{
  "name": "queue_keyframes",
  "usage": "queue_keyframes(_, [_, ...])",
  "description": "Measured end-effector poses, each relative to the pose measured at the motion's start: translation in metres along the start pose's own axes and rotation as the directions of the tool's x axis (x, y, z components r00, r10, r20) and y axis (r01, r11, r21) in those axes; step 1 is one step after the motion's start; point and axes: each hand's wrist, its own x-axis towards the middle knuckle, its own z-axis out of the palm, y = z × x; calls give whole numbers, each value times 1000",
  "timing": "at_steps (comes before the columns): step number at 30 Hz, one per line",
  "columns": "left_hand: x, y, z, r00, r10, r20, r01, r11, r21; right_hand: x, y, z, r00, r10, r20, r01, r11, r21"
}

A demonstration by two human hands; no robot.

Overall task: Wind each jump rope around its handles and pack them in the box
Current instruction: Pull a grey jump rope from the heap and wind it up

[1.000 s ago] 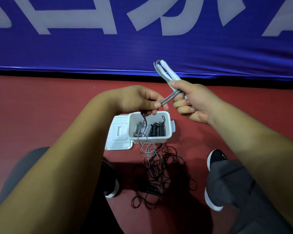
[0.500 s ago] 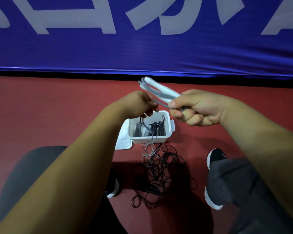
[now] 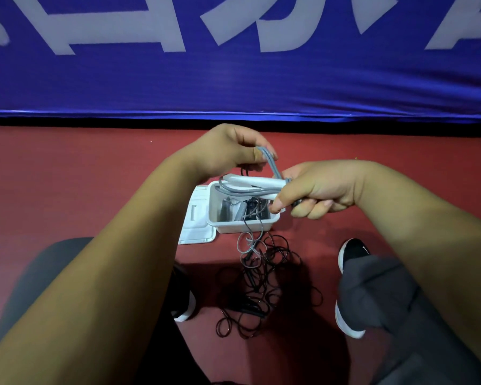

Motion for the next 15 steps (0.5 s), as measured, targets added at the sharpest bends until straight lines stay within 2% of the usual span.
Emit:
queue_keyframes(3, [-3,9,0,1000,16,-2,-15,990,141,3,2,-2,999,12,-32,-14,998,-55])
queue_keyframes(6, [-5,16,-3,999,16,52,-30,957,290,9,6,-5,991,31,-132,-42,996,-80])
queue_keyframes(10, [-10,20,-5,991,-1,135,-69,854,516,23,13,-12,967,39,-250,-46,999,-20])
queue_keyframes(13, [-12,18,-6,995,-41,94,-26,786,617,31,14,-17,940,-11,-341,13,1000,3])
queue_keyframes(15, [-14,15,-5,995,-92,45,43,777,629,36,13,-19,907,-60,-417,80,996,31])
